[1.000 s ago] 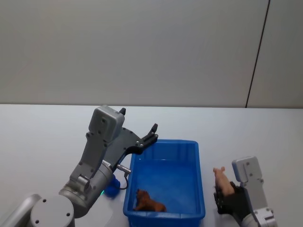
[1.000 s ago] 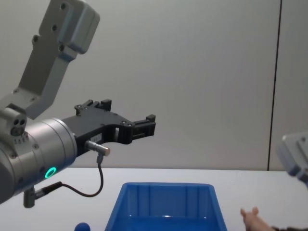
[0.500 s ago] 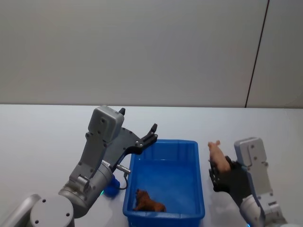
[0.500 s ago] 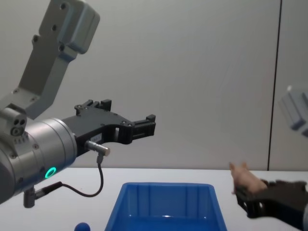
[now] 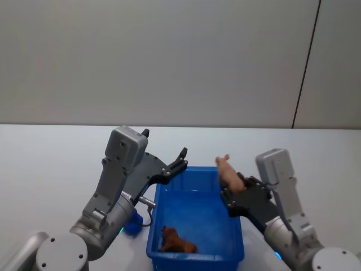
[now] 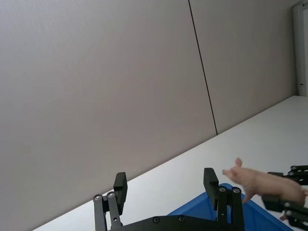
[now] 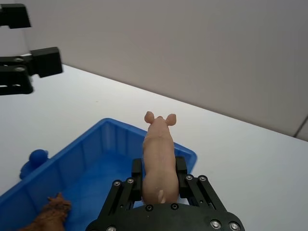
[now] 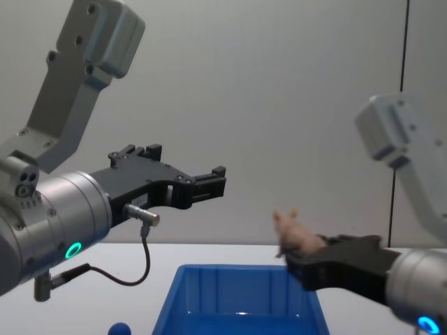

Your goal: Pick up the two dolls from the table and place them into the box.

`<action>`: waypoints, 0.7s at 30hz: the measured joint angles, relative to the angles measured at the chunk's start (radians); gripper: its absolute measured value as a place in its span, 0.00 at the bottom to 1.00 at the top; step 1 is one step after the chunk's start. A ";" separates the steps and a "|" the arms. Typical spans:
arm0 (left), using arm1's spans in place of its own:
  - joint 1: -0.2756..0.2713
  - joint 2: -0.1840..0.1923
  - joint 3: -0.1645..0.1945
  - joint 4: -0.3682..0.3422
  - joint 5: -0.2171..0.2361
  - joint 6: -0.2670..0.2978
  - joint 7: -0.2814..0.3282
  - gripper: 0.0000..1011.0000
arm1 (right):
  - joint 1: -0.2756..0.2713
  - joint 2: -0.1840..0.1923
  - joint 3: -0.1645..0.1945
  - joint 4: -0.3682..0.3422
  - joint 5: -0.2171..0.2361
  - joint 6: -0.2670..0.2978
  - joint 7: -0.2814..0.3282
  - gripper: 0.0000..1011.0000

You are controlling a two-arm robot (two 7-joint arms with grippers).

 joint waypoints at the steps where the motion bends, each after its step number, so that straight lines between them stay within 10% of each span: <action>1: 0.000 0.000 0.000 0.000 0.000 0.000 0.000 0.99 | 0.006 -0.003 -0.002 0.008 -0.001 -0.001 0.009 0.39; 21: 0.000 0.000 0.000 0.000 0.000 0.000 0.000 0.99 | 0.087 -0.056 -0.017 0.150 0.003 0.006 0.056 0.96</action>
